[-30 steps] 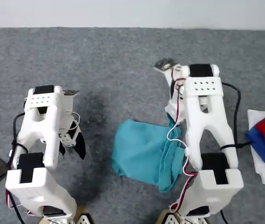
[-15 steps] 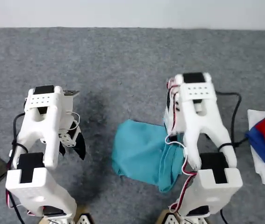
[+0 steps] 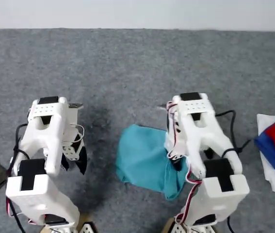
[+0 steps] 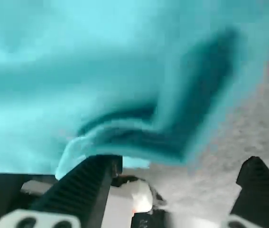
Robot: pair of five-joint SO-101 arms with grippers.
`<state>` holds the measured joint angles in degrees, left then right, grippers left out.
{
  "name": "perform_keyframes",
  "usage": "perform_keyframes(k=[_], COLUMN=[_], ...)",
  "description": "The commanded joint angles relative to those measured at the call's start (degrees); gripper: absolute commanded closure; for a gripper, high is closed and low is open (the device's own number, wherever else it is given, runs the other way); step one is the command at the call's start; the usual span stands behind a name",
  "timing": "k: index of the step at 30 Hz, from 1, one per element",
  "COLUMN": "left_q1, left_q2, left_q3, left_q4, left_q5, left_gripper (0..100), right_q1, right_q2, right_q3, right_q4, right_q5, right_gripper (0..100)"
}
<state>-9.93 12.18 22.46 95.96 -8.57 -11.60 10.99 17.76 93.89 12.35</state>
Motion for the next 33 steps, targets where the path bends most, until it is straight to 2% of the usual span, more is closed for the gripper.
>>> perform_keyframes(k=[1,5,11,17,20,26,33], left_q1=[0.00,0.00,-0.26,-0.35,-0.35,-0.35,-0.44], left_q2=[-2.64,-2.64,-2.64,-2.64,-2.64,-2.64,-2.81], left_q3=[1.71,4.09,7.16,10.33,11.91,16.04,21.76], left_q4=[-2.11,-4.13,-6.77,-9.93,-11.78,-16.62,-24.44], left_q5=[-0.88,-1.14,-1.23,-1.23,-1.23,-1.32,-1.32], left_gripper=[82,82,82,82,82,82,82], right_q1=[-4.53,-6.55,-4.88,-4.44,-3.91,-2.42,2.77], right_q2=[-0.22,0.57,9.36,18.95,20.70,19.56,12.97], right_q3=[0.00,0.09,-0.18,-9.23,-14.42,-24.97,-38.68], right_q4=[-2.42,-6.02,-8.75,-4.09,-1.36,3.82,8.92], right_q5=[0.18,-3.60,-3.78,-1.23,2.55,4.22,4.57], right_gripper=[62.2,62.3,63.8,90.9,98.9,99.0,99.0])
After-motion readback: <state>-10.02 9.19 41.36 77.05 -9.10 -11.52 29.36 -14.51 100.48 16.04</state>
